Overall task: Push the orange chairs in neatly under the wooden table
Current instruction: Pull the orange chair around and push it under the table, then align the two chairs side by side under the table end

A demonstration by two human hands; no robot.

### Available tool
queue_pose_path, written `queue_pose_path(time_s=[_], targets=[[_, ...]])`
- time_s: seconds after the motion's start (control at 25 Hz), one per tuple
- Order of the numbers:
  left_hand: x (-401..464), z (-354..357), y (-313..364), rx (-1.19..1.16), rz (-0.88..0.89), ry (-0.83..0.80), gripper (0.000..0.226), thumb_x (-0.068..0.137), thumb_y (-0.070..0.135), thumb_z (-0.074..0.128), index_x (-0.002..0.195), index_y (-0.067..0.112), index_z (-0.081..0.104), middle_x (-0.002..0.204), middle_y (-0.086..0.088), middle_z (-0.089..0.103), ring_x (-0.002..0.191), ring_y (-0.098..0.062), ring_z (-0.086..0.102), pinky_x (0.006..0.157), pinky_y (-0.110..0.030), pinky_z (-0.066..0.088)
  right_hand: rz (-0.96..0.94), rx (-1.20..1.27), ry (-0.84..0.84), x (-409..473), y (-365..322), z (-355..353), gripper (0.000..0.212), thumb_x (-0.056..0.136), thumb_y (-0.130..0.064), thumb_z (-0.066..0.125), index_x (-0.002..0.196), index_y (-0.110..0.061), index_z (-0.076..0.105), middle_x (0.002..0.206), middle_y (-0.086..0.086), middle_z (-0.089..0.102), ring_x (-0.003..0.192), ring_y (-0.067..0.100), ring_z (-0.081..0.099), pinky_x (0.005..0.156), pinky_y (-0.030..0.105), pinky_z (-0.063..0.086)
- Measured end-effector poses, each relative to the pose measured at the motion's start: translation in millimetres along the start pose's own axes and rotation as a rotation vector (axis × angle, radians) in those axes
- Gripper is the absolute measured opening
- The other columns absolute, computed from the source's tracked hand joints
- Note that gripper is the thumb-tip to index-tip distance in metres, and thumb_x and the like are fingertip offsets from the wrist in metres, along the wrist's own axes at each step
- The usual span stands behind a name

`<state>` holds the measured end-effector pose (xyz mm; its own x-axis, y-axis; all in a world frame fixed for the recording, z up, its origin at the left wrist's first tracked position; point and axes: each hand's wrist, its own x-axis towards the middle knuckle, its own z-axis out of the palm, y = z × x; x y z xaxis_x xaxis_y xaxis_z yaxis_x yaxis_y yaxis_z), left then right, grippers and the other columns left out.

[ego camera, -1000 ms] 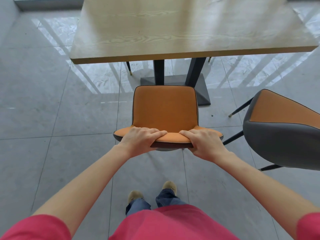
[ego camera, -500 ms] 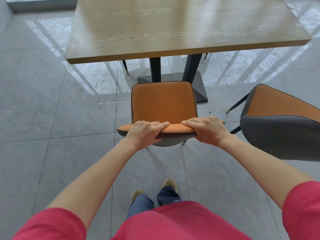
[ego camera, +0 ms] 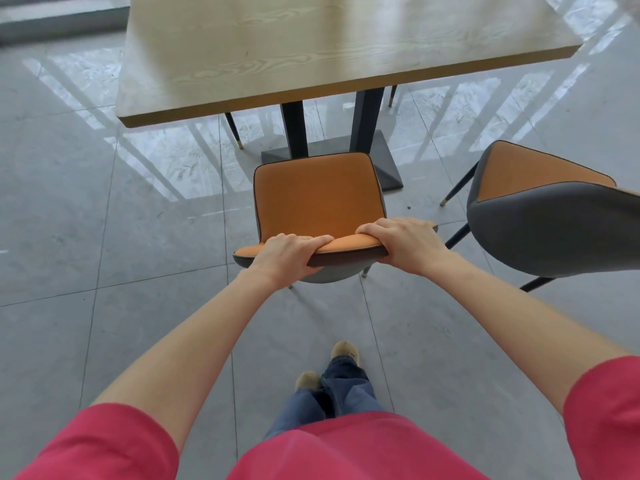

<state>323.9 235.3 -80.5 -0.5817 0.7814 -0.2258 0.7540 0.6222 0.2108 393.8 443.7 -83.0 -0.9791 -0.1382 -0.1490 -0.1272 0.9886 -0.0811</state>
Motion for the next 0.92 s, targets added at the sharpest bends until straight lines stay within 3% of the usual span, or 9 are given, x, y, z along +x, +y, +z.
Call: queue_pose_path(time_s=[0.12, 0.2, 0.32, 0.44, 0.68, 0.92], targets=[[4.2, -8.5, 0.0, -0.04, -0.086, -0.048, 0.059, 0.091, 0.032, 0.057, 0.145, 0.026, 0.034, 0.134, -0.002, 0.057, 0.117, -0.026, 0.057, 0.094, -0.04, 0.05, 0.131, 0.077, -0.065, -2.5, -12.1, -6.6, 0.058, 0.089, -0.031, 0.06, 0.141, -0.025, 0.036, 0.14, 0.002, 0.048, 0.129, 0.022, 0.044, 0.11, 0.04, 0.029], [2.8, -10.0, 4.3, -0.002, -0.149, -0.097, 0.067, 0.09, 0.038, 0.057, 0.148, 0.023, 0.027, 0.141, -0.004, 0.05, 0.124, -0.026, 0.052, 0.101, -0.042, 0.045, 0.182, 0.082, -0.08, -9.7, -16.0, -8.8, 0.07, 0.088, -0.033, 0.061, 0.147, -0.024, 0.026, 0.151, 0.003, 0.034, 0.141, 0.023, 0.029, 0.117, 0.045, 0.016], [2.1, -16.4, 23.8, 0.037, -0.178, -0.116, 0.075, 0.089, 0.047, 0.055, 0.149, 0.02, 0.021, 0.15, -0.002, 0.038, 0.137, -0.024, 0.038, 0.114, -0.045, 0.031, 0.27, 0.106, -0.065, -32.1, -11.5, -16.5, 0.077, 0.088, -0.036, 0.06, 0.15, -0.024, 0.015, 0.157, 0.003, 0.02, 0.146, 0.022, 0.016, 0.118, 0.047, 0.009], [4.9, -19.8, 55.7, 0.066, -0.124, -0.081, 0.073, 0.091, 0.05, 0.049, 0.15, 0.02, 0.02, 0.154, -0.001, 0.031, 0.143, -0.022, 0.028, 0.118, -0.047, 0.019, 0.349, 0.108, -0.107, -59.1, 0.6, -19.3, 0.077, 0.089, -0.04, 0.056, 0.151, -0.022, 0.013, 0.158, 0.003, 0.018, 0.147, 0.022, 0.012, 0.118, 0.048, 0.006], [36.5, -28.0, 128.4, 0.073, -0.095, -0.058, 0.071, 0.092, 0.049, 0.046, 0.15, 0.019, 0.017, 0.157, -0.003, 0.026, 0.146, -0.024, 0.021, 0.118, -0.049, 0.013, 0.367, 0.069, -0.115, -111.2, 60.5, -31.9, 0.072, 0.092, -0.042, 0.05, 0.151, -0.023, 0.013, 0.16, 0.003, 0.013, 0.148, 0.021, 0.007, 0.119, 0.048, 0.004], [95.9, -35.3, 239.2, 0.082, -0.115, -0.031, 0.075, 0.093, 0.05, 0.045, 0.152, 0.017, 0.012, 0.159, -0.005, 0.019, 0.148, -0.025, 0.015, 0.118, -0.049, 0.01, 0.312, 0.023, -0.068, -168.3, 166.6, -53.9, 0.072, 0.092, -0.042, 0.051, 0.15, -0.023, 0.013, 0.16, 0.002, 0.012, 0.149, 0.02, 0.004, 0.119, 0.048, 0.001]])
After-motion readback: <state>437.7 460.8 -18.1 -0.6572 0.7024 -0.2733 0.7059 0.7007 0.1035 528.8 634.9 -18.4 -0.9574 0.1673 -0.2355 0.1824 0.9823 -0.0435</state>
